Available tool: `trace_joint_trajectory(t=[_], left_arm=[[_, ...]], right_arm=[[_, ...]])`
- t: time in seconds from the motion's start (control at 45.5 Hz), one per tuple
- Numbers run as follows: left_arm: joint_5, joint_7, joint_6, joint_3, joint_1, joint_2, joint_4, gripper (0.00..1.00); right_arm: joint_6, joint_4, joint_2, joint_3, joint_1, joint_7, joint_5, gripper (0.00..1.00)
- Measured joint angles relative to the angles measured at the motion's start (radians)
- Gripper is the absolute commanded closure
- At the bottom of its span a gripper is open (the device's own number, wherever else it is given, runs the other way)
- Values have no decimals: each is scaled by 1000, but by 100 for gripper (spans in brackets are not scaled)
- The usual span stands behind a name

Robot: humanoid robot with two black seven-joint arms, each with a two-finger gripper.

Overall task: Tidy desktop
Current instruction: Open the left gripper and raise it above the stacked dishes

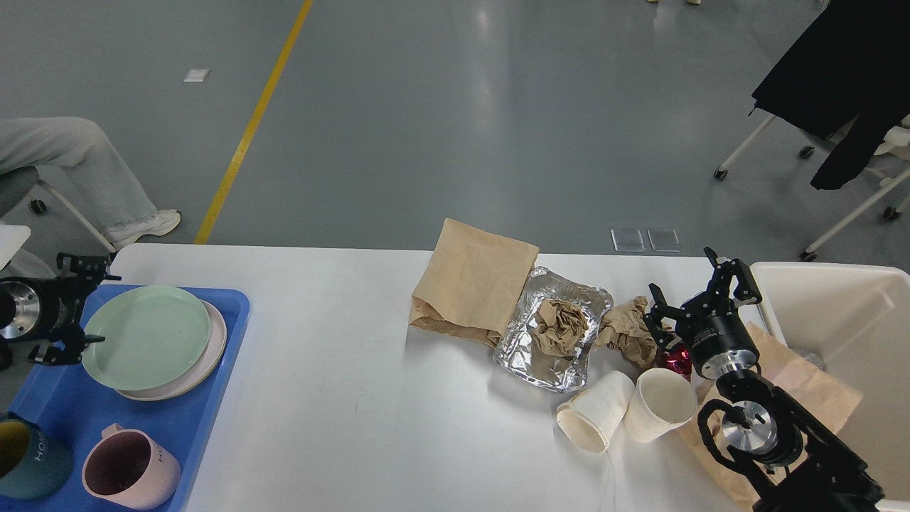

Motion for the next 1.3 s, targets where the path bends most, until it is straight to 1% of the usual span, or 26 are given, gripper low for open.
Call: trace_joint_trajectory(t=[0.044,0.154,0.241,0.373,0.417,0.461,0.505,0.549,0.637,0.659,0.703,0.768,0.856,0.944,1.076,1.207,1.295], left_arm=[[0,-1,-1,-79,14,18,1,4],[-1,-3,-4,-455,131,41,1,4],[-1,-4,-6,-743,243,22,1,4],[6,-8,-17,-1161,389,-64,0,4],[14,-10,-20,-1277,433,-101,-2,4],[29,-18,-23,-1386,479,-149,-7,4],[47,-39,-27,-1474,517,-200,-16,4],[67,-74,-31,-1534,546,-241,-28,4],[116,-186,-43,-1632,623,-303,-82,4],[132,-219,-46,-1655,653,-315,-105,4],[165,-268,-53,-1695,708,-335,-156,4],[223,-304,-59,-1753,785,-369,-247,4],[316,-316,-67,-1850,887,-420,-365,4],[392,-323,-88,-1949,967,-460,-431,4],[429,-330,-128,-2002,1004,-520,-438,4],[432,-331,-168,-2020,1009,-575,-433,4],[427,-331,-176,-2027,1005,-586,-414,4]], right_arm=[[0,0,0,0,0,0,0,0],[0,0,0,0,0,0,0,0],[0,0,0,0,0,0,0,0],[0,0,0,0,0,0,0,0],[0,0,0,0,0,0,0,0],[0,0,0,0,0,0,0,0],[0,0,0,0,0,0,0,0],[0,0,0,0,0,0,0,0],[0,0,0,0,0,0,0,0],[0,0,0,0,-1,0,0,0],[0,1,0,0,-1,0,0,0],[0,1,0,0,-1,0,0,0],[0,2,0,0,-1,0,0,0],[0,2,0,0,-1,0,0,0],[0,2,0,0,-1,0,0,0],[0,2,0,0,-1,0,0,0],[0,2,0,0,-1,0,0,0]])
